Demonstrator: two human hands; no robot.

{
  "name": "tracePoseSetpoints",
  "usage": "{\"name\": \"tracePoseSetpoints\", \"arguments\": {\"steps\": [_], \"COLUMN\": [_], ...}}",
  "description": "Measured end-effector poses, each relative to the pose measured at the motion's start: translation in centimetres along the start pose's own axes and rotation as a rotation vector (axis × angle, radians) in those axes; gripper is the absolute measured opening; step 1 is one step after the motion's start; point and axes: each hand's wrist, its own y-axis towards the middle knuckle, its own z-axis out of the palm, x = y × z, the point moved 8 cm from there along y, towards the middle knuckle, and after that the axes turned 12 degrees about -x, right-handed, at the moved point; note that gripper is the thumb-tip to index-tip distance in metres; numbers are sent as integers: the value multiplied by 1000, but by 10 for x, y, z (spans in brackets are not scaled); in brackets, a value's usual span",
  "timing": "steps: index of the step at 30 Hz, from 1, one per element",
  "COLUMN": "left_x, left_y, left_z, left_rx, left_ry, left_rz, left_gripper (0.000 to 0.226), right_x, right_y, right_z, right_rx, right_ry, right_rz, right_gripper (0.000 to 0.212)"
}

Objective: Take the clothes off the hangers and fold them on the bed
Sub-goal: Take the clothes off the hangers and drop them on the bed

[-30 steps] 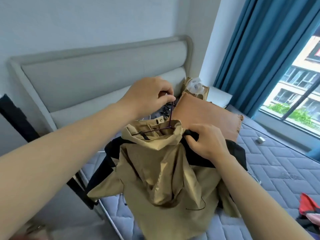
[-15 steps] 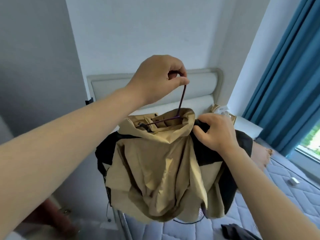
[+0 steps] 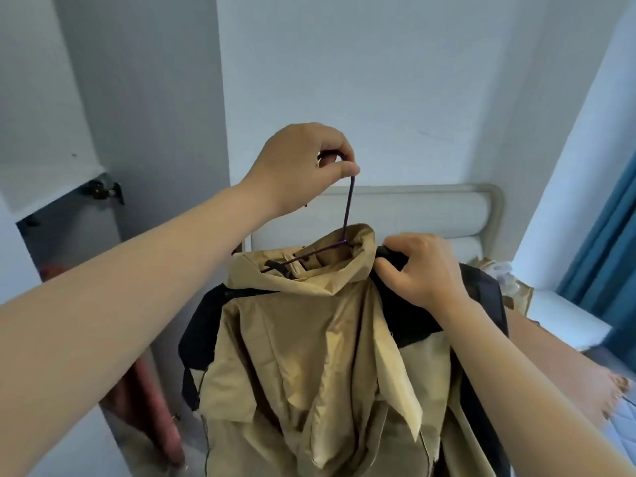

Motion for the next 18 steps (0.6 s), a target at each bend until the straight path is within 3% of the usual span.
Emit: {"name": "tracePoseSetpoints", "arguments": {"steps": [13,18], "left_x": [87,115], "left_y": [-68,-88], "left_z": [-90,-106], "left_rx": [63,54], "left_ry": [217,244], "left_rz": [-282,-354], "left_gripper": [12,12], "right_x": [58,84], "right_y": [1,-3], "right_z": [89,131], "right_rx": [240,343], "right_ry": [155,190], "right_rz": [-123,-92], "right_gripper": [35,17]}}
